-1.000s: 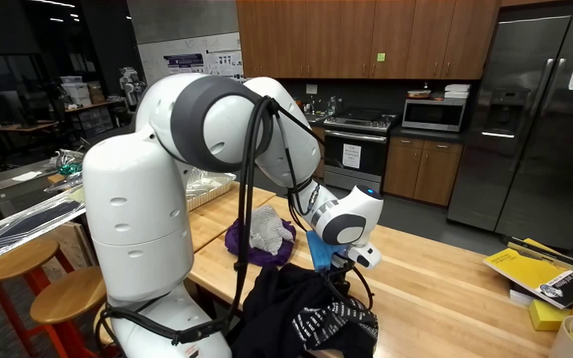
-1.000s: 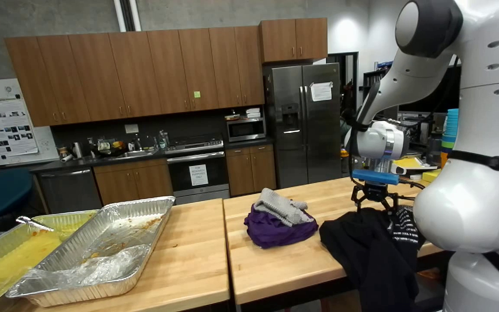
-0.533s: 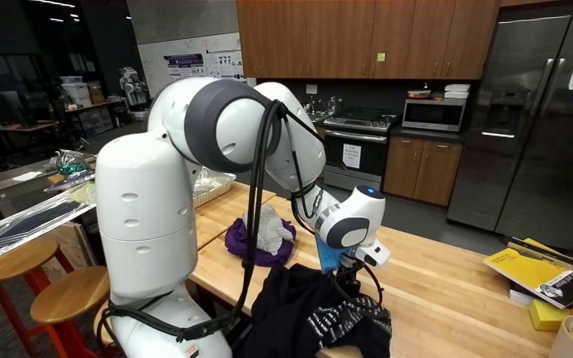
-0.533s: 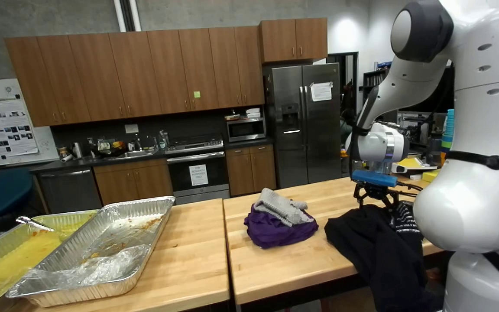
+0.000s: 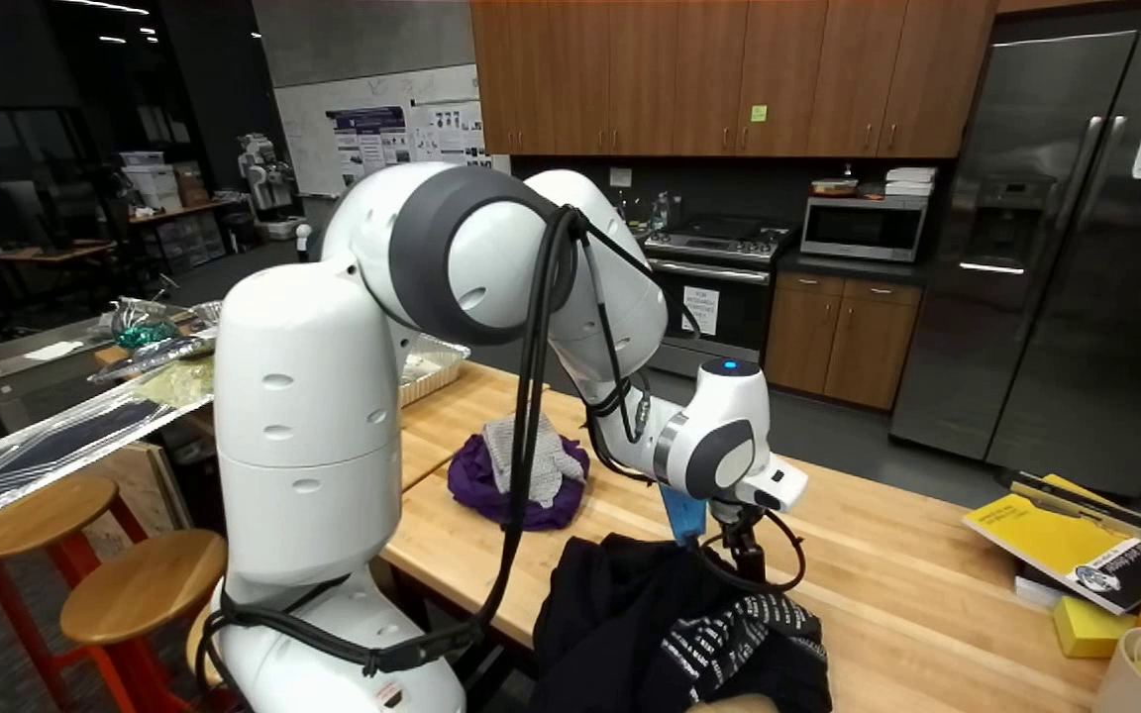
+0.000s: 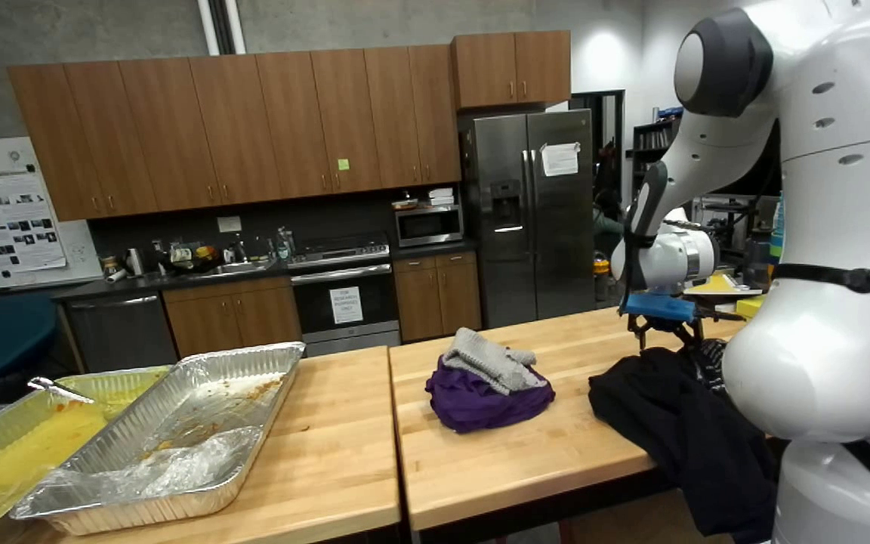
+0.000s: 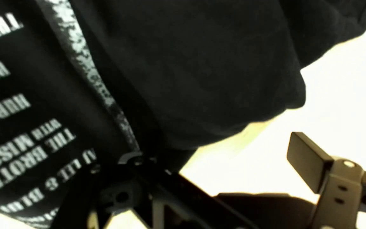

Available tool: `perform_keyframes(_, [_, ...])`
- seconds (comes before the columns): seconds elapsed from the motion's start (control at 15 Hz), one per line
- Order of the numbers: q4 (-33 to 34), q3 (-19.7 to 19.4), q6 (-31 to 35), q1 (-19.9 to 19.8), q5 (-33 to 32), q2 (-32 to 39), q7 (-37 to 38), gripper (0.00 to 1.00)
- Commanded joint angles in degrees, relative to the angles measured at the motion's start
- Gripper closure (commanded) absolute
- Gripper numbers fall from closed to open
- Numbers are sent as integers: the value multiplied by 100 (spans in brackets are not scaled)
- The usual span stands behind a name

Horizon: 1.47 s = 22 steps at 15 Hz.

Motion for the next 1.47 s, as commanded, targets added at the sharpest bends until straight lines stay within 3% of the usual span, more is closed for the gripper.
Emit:
perform_keyframes(0.0, [328, -373, 211, 221, -635, 193, 527, 0])
perform_keyframes(0.4, [566, -478, 396, 262, -805, 73, 591, 0])
perform_keyframes(0.8, [323, -319, 780, 211, -543, -745, 280, 0])
perform_keyframes(1.2, [-326, 208, -5, 116, 1293, -2348, -1248, 0])
perform_keyframes(1.4, [-442, 296, -719, 71, 1720, -2916, -1668, 0])
